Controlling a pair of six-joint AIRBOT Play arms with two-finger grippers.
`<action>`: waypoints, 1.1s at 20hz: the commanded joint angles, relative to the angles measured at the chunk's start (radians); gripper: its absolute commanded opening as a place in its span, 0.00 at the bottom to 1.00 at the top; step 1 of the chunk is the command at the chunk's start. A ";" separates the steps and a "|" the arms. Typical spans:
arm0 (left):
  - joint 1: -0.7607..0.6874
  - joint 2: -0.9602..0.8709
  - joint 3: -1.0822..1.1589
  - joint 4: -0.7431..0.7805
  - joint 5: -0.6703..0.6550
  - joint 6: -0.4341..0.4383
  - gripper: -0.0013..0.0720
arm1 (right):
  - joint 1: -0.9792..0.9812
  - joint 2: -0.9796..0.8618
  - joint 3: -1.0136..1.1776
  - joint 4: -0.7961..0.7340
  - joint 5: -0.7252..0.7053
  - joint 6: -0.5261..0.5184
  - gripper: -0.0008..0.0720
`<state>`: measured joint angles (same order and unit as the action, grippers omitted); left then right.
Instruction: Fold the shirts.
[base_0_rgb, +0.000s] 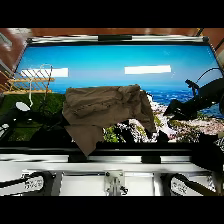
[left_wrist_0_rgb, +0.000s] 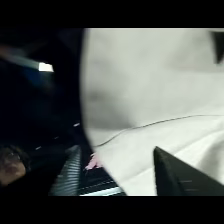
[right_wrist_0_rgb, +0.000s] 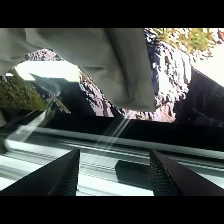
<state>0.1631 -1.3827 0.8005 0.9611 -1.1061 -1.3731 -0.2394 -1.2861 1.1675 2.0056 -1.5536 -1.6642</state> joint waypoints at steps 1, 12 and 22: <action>-0.047 -0.029 -0.003 -0.005 0.070 -0.022 0.61 | -0.002 0.002 -0.005 0.000 0.009 0.003 0.76; -0.058 0.039 0.031 -0.001 0.021 0.012 0.06 | 0.006 -0.005 -0.362 0.048 0.287 0.023 0.77; -0.058 0.116 0.050 -0.001 -0.014 0.012 0.06 | 0.085 -0.056 -0.456 0.120 0.529 0.096 0.63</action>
<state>0.1059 -1.2831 0.8398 0.9607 -1.1103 -1.3617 -0.1940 -1.3369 0.7292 2.1185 -1.1423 -1.6077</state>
